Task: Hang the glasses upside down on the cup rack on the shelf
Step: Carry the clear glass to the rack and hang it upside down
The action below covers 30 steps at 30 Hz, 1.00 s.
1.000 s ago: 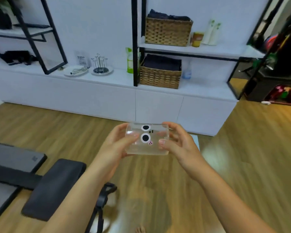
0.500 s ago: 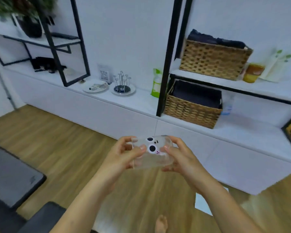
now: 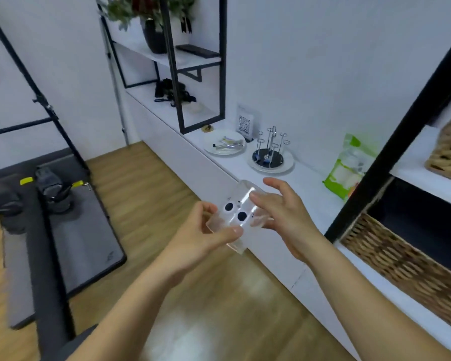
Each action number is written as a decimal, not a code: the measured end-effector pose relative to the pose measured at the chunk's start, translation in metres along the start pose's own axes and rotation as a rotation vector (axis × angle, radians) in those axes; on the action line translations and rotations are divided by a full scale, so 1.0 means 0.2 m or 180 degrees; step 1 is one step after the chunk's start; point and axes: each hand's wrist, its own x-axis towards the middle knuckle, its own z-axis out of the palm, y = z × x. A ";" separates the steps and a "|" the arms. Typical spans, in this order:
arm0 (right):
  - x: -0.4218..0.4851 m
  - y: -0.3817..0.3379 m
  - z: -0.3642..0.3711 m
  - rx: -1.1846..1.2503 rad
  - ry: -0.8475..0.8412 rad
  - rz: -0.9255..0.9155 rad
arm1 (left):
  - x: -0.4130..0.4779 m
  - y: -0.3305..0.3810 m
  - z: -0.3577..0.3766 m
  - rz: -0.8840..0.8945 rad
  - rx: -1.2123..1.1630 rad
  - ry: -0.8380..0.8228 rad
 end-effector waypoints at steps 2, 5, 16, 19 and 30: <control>0.18 -0.01 -0.05 -0.0159 0.0040 -0.0002 | 0.19 0.00 0.02 -0.0048 0.0039 -0.0095; 0.45 -0.02 -0.12 -0.0467 0.0088 -0.0030 | 0.52 -0.01 0.07 -0.0087 0.0060 -0.0417; 1.45 -0.05 -0.24 -0.1631 0.0175 -0.0114 | 1.73 -0.02 -0.02 -0.0009 0.0342 -0.0895; 1.65 -0.04 -0.26 -0.1734 0.0266 -0.0200 | 1.99 0.02 -0.04 0.0127 0.0466 -0.0930; 2.45 0.04 -0.40 -0.1594 -0.0119 -0.0352 | 2.72 -0.02 -0.04 0.0078 0.0710 -0.0549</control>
